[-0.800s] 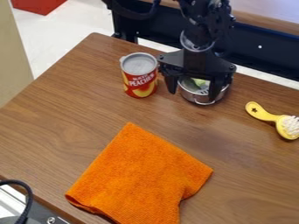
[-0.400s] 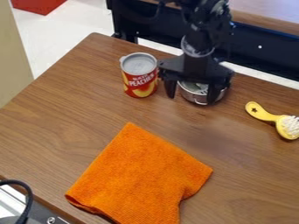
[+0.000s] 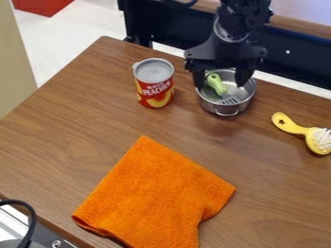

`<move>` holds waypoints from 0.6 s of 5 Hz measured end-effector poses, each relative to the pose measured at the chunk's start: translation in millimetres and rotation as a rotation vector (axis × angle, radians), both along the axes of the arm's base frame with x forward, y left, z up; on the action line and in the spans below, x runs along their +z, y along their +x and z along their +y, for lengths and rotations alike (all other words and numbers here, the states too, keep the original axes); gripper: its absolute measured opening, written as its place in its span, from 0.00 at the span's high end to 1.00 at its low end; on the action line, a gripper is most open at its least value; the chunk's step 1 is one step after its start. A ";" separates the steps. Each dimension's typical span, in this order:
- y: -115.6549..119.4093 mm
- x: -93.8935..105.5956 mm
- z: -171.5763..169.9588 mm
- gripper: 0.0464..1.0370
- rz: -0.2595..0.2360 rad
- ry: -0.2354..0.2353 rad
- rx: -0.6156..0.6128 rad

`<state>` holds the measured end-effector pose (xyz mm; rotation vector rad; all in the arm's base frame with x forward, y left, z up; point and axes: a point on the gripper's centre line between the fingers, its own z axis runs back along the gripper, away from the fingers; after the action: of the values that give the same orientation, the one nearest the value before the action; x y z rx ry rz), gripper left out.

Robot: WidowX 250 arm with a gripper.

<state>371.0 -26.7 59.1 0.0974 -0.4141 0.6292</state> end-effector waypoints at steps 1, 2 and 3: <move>19.1 -8.7 5.8 0.04 -0.020 -0.014 0.140; 36.9 -17.7 4.8 0.04 -0.014 -0.051 0.204; 49.5 -29.0 2.0 0.04 -0.001 -0.083 0.268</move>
<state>420.5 -24.7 30.2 0.0736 -0.3782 0.9096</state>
